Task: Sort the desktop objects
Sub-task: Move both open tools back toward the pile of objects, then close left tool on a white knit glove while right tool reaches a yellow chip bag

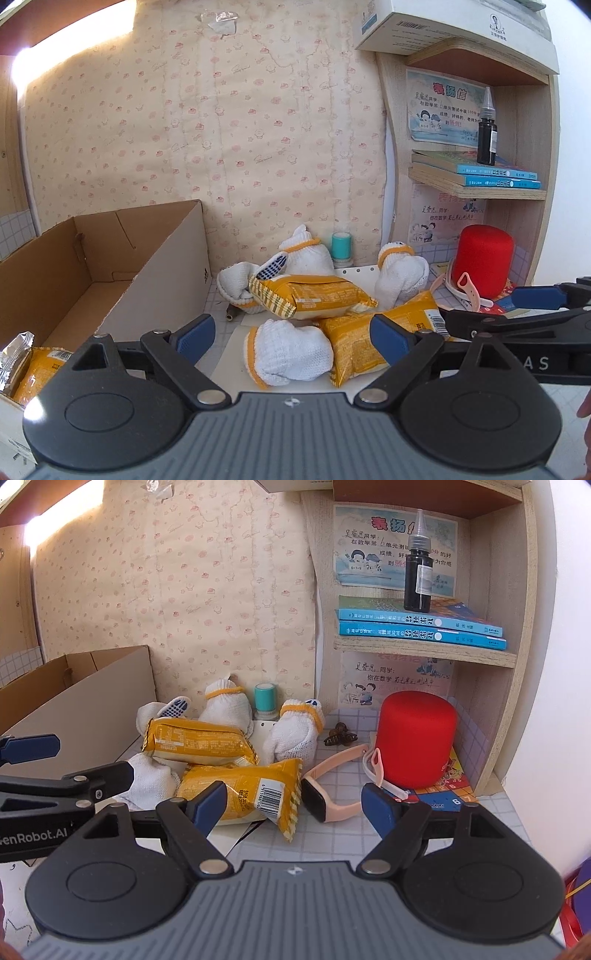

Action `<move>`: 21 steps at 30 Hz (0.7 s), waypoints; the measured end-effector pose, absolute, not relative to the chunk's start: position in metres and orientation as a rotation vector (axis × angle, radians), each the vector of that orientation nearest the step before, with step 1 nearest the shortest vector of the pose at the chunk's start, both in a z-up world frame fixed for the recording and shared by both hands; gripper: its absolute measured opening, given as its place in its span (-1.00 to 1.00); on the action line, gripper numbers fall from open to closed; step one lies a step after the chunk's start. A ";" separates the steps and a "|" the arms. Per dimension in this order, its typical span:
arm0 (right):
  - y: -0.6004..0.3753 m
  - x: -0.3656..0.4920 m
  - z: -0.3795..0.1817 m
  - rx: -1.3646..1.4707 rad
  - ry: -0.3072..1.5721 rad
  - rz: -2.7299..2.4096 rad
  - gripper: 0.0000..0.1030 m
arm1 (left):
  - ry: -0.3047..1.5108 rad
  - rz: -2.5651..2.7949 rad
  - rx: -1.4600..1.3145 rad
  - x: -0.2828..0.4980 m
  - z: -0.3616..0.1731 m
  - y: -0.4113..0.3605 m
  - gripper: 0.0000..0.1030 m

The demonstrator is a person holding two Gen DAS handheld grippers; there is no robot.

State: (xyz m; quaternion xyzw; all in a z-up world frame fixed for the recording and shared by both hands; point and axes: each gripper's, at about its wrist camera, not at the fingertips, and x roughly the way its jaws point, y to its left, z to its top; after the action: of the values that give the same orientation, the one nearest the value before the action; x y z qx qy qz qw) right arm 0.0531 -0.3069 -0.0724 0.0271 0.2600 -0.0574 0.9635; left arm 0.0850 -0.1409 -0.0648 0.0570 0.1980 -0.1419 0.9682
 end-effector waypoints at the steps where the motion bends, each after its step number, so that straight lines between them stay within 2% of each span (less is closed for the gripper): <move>1: -0.308 0.053 -0.073 0.052 0.528 -0.120 0.52 | 0.403 -0.274 0.109 0.090 -0.067 -0.141 0.82; 21: -0.309 0.066 -0.081 0.049 0.548 -0.114 0.52 | 0.596 -0.224 0.047 0.158 -0.107 -0.140 0.77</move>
State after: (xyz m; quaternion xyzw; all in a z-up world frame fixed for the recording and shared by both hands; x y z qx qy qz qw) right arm 0.0660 -0.3091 -0.0814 0.0240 0.2706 -0.0565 0.9607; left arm 0.1583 -0.1400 -0.1071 0.0233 0.2931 -0.1099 0.9494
